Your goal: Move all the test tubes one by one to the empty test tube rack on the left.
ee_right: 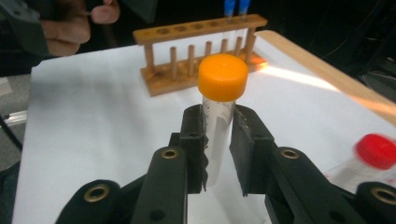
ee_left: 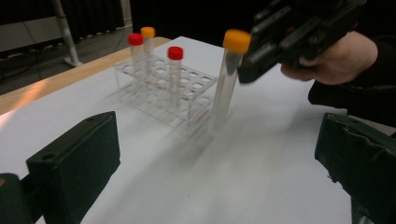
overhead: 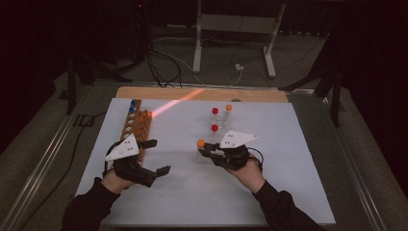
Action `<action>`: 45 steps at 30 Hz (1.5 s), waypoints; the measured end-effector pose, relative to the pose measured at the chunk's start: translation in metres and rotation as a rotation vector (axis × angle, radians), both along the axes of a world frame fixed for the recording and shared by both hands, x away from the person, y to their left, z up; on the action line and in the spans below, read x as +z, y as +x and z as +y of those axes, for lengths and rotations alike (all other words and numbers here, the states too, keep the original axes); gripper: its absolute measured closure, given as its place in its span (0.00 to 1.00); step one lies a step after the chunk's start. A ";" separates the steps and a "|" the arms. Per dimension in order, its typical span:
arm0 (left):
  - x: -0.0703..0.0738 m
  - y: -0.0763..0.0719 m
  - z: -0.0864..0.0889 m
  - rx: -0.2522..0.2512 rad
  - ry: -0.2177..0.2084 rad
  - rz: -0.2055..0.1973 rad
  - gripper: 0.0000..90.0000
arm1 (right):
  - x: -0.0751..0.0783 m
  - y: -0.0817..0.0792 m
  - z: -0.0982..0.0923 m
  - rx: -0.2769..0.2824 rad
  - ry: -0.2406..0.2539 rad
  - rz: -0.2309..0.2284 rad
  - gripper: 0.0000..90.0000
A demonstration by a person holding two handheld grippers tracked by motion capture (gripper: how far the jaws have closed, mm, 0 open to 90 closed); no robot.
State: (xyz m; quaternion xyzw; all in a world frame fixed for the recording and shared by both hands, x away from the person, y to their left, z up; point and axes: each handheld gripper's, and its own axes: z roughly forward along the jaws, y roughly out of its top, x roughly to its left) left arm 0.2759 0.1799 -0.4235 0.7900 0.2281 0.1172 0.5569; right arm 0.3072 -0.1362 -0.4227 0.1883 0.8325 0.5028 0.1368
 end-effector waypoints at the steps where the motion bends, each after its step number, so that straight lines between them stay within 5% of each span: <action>1: 0.001 -0.001 -0.002 -0.010 -0.003 0.003 0.01 | -0.002 -0.002 0.001 0.006 -0.003 0.006 0.83; 16: 0.000 -0.009 -0.038 -0.107 -0.016 0.016 0.09 | -0.015 -0.019 0.015 0.077 -0.011 0.048 0.83; 31: -0.005 -0.005 -0.054 -0.062 0.009 -0.024 0.57 | -0.014 -0.026 0.023 0.110 -0.014 0.046 0.83; 39: -0.006 -0.003 -0.060 -0.072 0.023 -0.028 0.76 | -0.015 -0.026 0.022 0.109 -0.019 0.047 0.83; 45: -0.005 -0.002 -0.060 -0.072 0.024 -0.037 0.79 | -0.014 -0.025 0.021 0.105 -0.011 0.049 0.83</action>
